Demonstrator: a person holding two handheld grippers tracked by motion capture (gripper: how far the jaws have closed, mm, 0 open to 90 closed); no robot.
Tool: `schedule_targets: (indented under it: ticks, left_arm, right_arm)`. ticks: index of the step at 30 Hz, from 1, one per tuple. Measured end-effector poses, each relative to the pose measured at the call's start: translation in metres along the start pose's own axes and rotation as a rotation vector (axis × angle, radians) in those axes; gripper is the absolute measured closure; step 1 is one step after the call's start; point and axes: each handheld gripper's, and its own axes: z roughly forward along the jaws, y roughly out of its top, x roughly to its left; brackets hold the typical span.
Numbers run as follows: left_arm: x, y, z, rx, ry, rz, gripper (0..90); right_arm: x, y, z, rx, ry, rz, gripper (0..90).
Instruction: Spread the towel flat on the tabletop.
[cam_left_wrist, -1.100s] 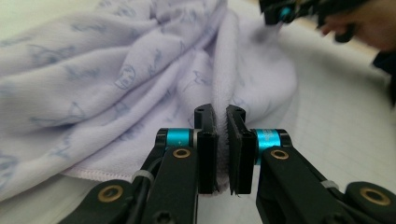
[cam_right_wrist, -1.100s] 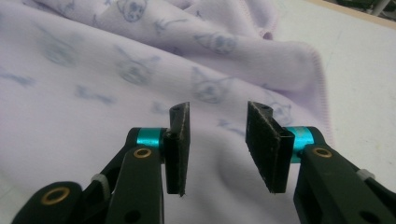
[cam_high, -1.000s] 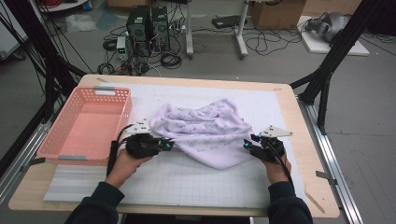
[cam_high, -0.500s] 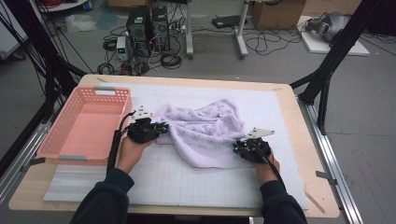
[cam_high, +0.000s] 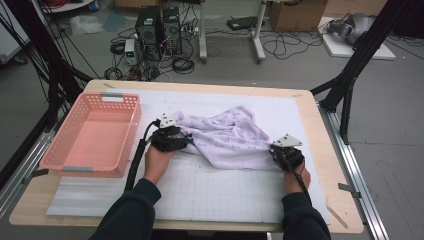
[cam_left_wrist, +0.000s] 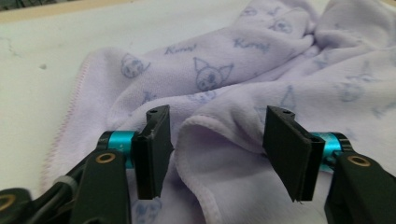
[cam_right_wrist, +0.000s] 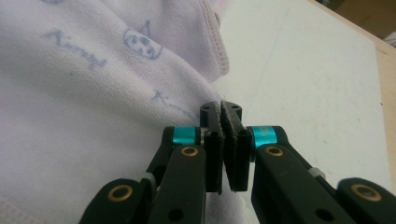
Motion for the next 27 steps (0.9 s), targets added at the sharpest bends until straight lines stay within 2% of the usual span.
schedule_targets:
  ticks: [2, 3, 4, 6, 8, 10, 13, 14, 17, 19, 23, 27]
  left_arm:
    - [-0.002, 0.001, -0.012, -0.023, -0.011, 0.028, 41.2]
    - [-0.004, -0.001, -0.019, -0.049, -0.018, 0.034, 42.7]
    - [-0.006, -0.003, -0.024, -0.055, -0.023, 0.049, 45.5]
    - [-0.011, -0.011, -0.028, -0.026, -0.032, 0.09, 49.7]
    - [-0.014, -0.019, -0.029, 0.001, -0.058, 0.114, 55.5]
    - [-0.017, -0.024, -0.025, 0.028, -0.076, 0.138, 61.5]
    - [-0.024, -0.026, -0.014, 0.051, -0.072, 0.165, 67.4]
    - [-0.026, -0.025, -0.01, 0.058, -0.063, 0.162, 68.9]
    - [-0.031, -0.02, 0.002, 0.071, -0.043, 0.154, 69.0]
    - [-0.037, -0.015, 0.008, 0.065, -0.044, 0.153, 67.7]
    - [-0.052, -0.004, 0.017, 0.036, -0.069, 0.182, 64.5]
    - [-0.065, 0.004, 0.031, 0.052, -0.052, 0.203, 59.4]
  right_arm:
    - [-0.001, 0.0, -0.002, -0.014, 0.018, 0.014, 80.7]
    - [-0.002, 0.0, -0.002, -0.024, 0.026, 0.016, 78.6]
    - [-0.002, -0.001, -0.003, -0.026, 0.02, 0.02, 77.4]
    - [-0.004, -0.001, -0.006, -0.039, 0.027, 0.035, 75.7]
    - [-0.005, -0.001, -0.009, -0.052, 0.029, 0.041, 75.0]
    - [-0.005, 0.0, -0.011, -0.059, 0.033, 0.046, 74.4]
    - [-0.004, 0.0, -0.011, -0.061, 0.044, 0.049, 73.6]
    - [-0.004, 0.0, -0.011, -0.065, 0.049, 0.043, 73.3]
    - [-0.004, 0.0, -0.011, -0.072, 0.053, 0.046, 72.6]
    - [-0.005, 0.0, -0.012, -0.074, 0.057, 0.056, 72.3]
    - [-0.006, 0.0, -0.012, -0.074, 0.06, 0.057, 71.6]
    - [-0.006, 0.0, -0.011, -0.072, 0.069, 0.052, 71.3]
